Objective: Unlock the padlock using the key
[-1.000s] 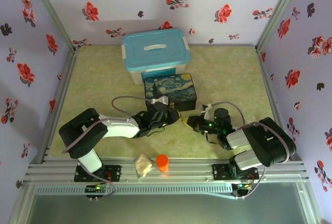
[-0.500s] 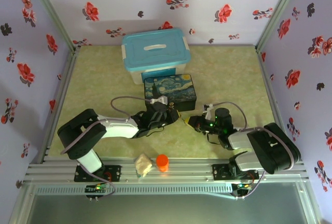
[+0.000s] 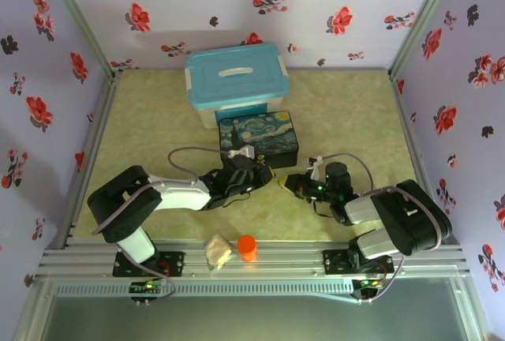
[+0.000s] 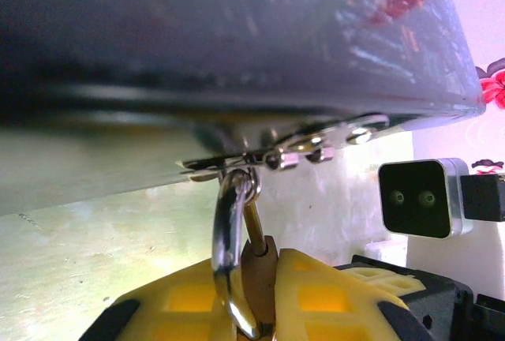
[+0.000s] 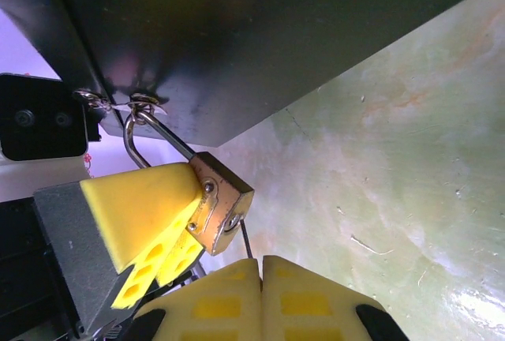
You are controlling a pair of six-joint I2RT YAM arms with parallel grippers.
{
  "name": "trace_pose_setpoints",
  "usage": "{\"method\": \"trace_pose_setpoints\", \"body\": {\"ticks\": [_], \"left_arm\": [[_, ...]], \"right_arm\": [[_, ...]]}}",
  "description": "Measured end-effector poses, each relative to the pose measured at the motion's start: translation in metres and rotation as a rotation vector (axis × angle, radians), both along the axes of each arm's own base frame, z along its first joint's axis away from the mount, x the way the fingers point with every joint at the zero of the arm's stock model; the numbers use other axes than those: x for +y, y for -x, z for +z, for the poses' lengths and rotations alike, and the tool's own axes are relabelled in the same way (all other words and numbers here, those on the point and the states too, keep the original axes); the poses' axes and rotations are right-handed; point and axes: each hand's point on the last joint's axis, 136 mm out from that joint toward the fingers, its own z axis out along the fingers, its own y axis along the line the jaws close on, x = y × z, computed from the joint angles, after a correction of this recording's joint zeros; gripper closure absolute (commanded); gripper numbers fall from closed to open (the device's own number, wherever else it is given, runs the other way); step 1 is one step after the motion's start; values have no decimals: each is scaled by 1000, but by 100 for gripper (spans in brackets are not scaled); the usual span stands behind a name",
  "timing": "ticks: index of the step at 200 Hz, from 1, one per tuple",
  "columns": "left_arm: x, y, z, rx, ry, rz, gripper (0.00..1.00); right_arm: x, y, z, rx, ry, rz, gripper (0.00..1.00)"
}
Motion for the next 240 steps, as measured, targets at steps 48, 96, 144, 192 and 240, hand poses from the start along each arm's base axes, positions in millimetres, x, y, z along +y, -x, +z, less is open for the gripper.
{"method": "trace_pose_setpoints", "body": {"ticks": [48,96,144,192,240], "left_arm": [[0,-1,1,1,6,4,100],[0,-3,4,-5,17,11,100],[0,-3,4,-9,15,10,100],[1,-3,2,-8,6,11,100],[3,-4,-2,-6,-6,22,100]], "right_arm": [[2,-5,0,6,-32,-14,100],[5,-11,-2,17,-79,-31,100],[3,-7,-1,13,-91,-38,100],[5,-2,4,-18,-75,-26,100],[11,-2,-2,-17,-68,-24,100]]}}
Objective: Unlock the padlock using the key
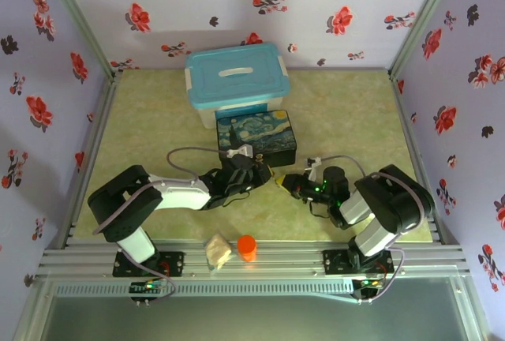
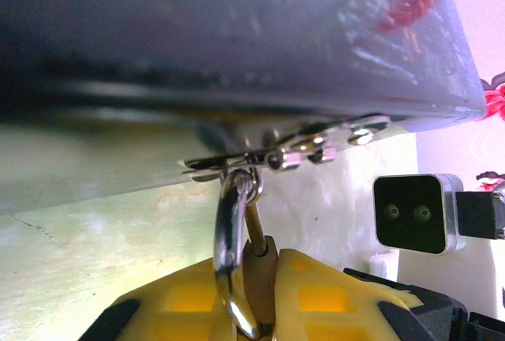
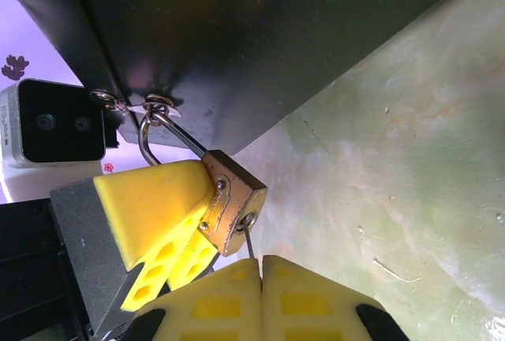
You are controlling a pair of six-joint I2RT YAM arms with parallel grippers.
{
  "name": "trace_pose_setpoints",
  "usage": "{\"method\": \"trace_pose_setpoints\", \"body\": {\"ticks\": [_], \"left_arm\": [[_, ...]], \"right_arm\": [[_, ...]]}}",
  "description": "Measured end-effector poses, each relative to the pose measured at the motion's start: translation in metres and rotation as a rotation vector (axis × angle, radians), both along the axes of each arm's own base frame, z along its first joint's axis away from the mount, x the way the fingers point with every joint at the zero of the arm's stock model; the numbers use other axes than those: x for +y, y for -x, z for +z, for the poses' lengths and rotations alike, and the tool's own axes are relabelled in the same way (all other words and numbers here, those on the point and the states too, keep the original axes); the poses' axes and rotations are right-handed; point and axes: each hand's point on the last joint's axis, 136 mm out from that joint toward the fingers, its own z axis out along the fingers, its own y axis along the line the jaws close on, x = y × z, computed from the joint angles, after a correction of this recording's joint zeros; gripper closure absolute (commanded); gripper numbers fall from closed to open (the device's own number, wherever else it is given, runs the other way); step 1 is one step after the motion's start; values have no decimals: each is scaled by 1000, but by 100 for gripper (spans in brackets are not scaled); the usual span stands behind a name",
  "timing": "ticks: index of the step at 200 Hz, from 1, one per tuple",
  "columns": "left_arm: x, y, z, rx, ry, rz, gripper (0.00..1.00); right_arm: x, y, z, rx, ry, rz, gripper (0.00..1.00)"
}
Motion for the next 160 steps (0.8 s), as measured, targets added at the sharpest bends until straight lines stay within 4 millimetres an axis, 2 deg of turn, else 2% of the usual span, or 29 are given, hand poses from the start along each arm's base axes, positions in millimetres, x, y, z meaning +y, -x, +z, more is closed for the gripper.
{"method": "trace_pose_setpoints", "body": {"ticks": [64,160], "left_arm": [[3,1,-3,15,16,16,100],[1,-5,12,1,116,56,100]], "right_arm": [[2,0,-2,-6,-5,5,100],[-1,-10,12,58,-87,5,100]]}}
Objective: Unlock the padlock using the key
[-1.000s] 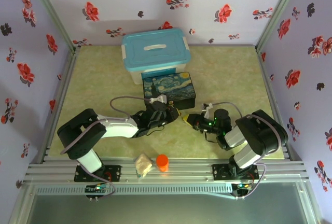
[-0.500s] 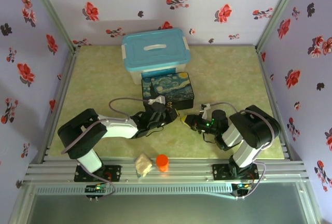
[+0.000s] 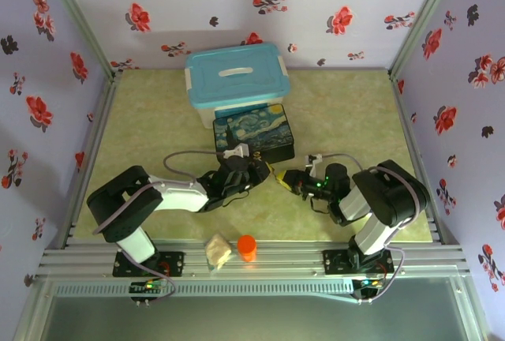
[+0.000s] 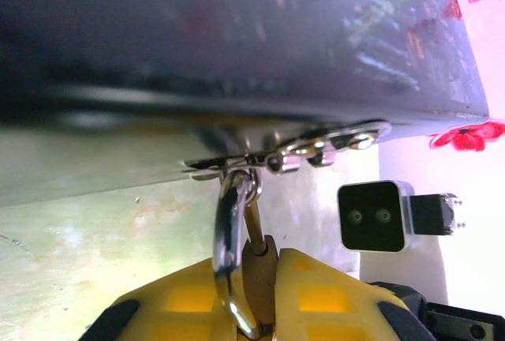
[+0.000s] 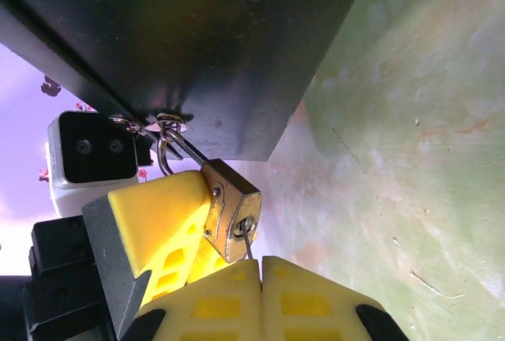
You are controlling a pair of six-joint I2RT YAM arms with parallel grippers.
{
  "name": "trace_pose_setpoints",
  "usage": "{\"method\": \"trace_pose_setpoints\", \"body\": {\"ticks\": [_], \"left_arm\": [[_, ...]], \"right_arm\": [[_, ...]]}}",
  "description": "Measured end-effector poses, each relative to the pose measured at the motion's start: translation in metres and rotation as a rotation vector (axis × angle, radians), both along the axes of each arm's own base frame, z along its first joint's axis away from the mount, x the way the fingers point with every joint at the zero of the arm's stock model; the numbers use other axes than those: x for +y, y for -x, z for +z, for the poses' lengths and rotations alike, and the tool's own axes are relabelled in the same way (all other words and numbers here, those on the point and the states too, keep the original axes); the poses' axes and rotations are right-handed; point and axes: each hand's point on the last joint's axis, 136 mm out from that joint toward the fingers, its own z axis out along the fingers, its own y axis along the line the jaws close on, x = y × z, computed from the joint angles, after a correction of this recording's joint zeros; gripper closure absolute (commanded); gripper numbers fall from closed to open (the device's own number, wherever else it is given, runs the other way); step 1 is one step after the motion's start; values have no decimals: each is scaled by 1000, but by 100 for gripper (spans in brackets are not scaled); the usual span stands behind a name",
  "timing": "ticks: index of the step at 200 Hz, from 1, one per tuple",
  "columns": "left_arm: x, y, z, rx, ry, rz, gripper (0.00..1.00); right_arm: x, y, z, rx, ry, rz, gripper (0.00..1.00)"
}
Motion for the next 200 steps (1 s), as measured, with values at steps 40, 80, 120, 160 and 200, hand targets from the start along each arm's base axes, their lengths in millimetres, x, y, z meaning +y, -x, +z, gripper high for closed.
{"method": "trace_pose_setpoints", "body": {"ticks": [40,80,120,160,200], "left_arm": [[5,-1,1,2,26,17,100],[7,-1,2,4,42,24,100],[10,0,-3,14,36,27,100],[11,-1,-3,17,39,32,100],[12,1,-5,27,43,34,100]], "right_arm": [[4,-3,3,14,-23,41,100],[4,-7,-1,33,-36,75,100],[6,-7,-5,45,-37,92,100],[7,-14,-11,53,-40,98,100],[8,-18,-13,63,-41,99,100]]}}
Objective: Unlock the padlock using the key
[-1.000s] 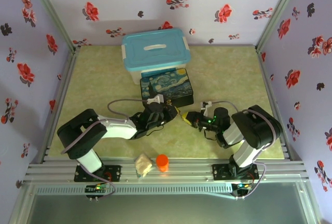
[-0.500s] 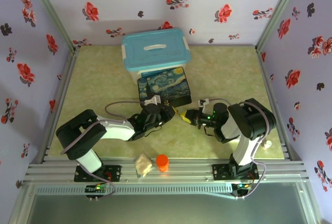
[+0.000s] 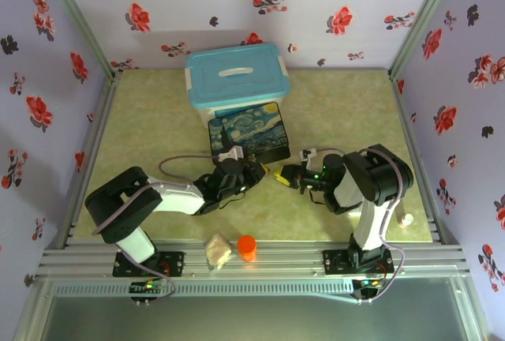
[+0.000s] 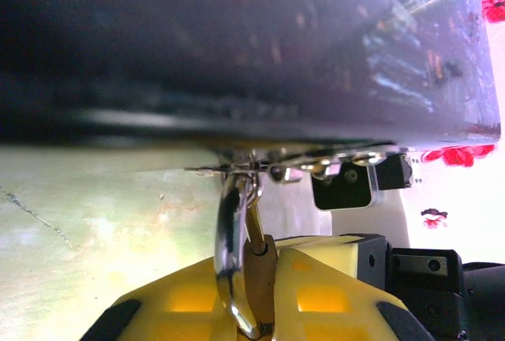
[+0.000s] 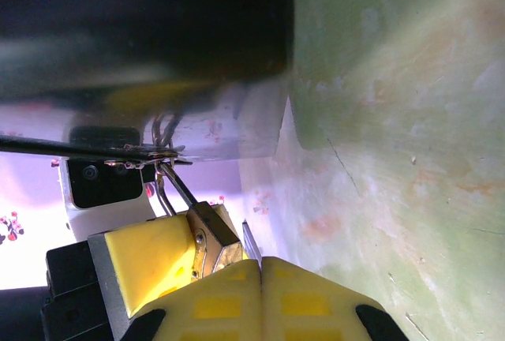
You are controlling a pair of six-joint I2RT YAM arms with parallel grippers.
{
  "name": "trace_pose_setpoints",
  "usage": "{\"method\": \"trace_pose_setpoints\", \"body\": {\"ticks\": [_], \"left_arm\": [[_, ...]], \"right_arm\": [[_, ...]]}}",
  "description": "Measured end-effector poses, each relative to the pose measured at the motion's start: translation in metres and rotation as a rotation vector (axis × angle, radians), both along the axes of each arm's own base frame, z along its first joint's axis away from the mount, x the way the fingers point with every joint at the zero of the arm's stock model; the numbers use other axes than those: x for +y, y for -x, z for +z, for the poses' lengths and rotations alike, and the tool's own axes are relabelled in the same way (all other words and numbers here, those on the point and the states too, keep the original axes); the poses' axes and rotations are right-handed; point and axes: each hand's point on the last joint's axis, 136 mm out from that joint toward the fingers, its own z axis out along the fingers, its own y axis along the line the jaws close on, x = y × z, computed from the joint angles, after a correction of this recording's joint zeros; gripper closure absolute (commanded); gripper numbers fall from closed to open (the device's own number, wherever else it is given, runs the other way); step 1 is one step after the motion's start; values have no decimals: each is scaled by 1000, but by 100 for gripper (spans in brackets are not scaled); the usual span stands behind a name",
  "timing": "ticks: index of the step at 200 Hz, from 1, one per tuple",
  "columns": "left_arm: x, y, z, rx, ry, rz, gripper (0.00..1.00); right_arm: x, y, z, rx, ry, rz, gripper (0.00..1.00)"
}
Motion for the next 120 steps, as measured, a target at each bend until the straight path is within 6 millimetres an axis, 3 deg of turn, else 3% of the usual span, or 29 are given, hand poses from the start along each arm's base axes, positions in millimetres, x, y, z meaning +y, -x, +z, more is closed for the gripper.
{"method": "trace_pose_setpoints", "body": {"ticks": [88,120], "left_arm": [[0,-2,2,-10,19,16,100],[-2,-3,0,-6,26,18,100]], "right_arm": [[1,3,8,9,17,-101,100],[9,-6,3,10,19,-101,100]]}}
